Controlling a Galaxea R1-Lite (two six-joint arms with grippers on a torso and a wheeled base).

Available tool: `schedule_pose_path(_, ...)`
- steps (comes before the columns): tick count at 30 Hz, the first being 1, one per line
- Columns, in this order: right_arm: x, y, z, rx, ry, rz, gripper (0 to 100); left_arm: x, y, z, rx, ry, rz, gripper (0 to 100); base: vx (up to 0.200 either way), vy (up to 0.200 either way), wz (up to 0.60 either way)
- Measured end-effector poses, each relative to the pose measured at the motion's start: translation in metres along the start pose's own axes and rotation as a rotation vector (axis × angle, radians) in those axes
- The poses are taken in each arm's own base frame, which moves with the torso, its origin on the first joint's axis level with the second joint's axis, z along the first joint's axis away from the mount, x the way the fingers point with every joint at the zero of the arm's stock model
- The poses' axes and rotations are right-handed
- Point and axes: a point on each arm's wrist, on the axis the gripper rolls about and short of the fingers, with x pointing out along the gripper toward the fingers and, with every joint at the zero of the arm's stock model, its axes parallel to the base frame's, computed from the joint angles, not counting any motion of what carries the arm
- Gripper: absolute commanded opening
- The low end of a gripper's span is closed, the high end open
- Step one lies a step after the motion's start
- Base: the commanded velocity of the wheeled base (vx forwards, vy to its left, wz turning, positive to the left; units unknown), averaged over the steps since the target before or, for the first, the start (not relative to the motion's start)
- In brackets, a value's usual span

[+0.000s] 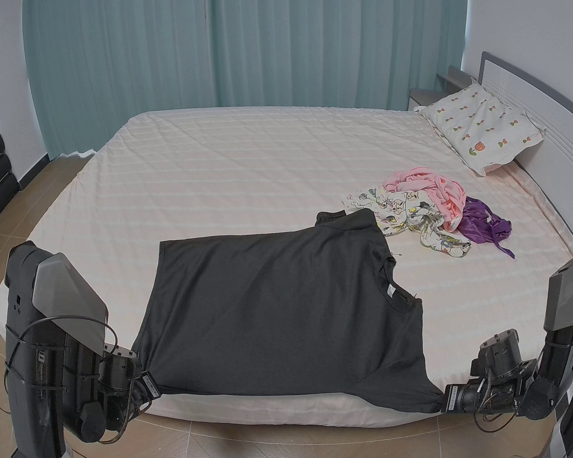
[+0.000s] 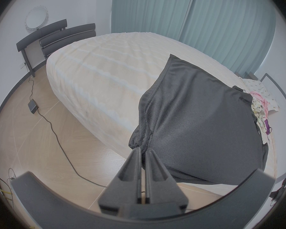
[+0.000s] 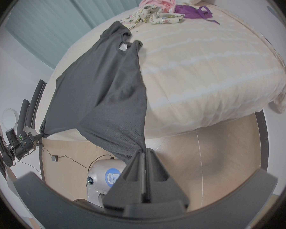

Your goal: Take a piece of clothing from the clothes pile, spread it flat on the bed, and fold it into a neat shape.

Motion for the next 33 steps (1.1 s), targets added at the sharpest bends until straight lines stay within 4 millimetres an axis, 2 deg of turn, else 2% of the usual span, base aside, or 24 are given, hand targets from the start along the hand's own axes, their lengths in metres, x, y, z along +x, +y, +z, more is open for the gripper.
schedule_pose_path(5, -0.012, 0.002, 0.002, -0.009, -0.017, 0.009, 0, 0.001, 0.001, -0.001, -0.004, 0.005, 0.001, 0, 0.0, 0.0, 0.0)
schedule_pose_path(9, -0.02, 0.003, -0.008, -0.032, 0.058, -0.016, 0, 0.002, 0.001, -0.002, -0.002, 0.014, 0.005, 0, 0.0, 0.0, 0.0)
schedule_pose_path(13, -0.021, 0.007, -0.011, -0.059, 0.075, -0.01, 0, 0.003, 0.002, -0.004, 0.001, 0.021, 0.009, 0, 0.0, 0.0, 0.0)
schedule_pose_path(17, -0.018, 0.014, -0.002, -0.062, 0.022, 0.026, 0, 0.003, 0.003, -0.004, 0.0, 0.022, 0.012, 0, 0.0, 0.0, 0.0)
schedule_pose_path(23, -0.012, 0.033, 0.027, -0.061, -0.097, 0.096, 0, 0.003, 0.002, 0.001, -0.015, 0.009, 0.003, 0, 0.0, 0.0, 0.0)
schedule_pose_path(33, -0.005, 0.063, 0.093, -0.026, -0.292, 0.184, 0, 0.004, -0.003, 0.02, -0.073, -0.065, -0.05, 0, 0.0, 0.0, 0.0)
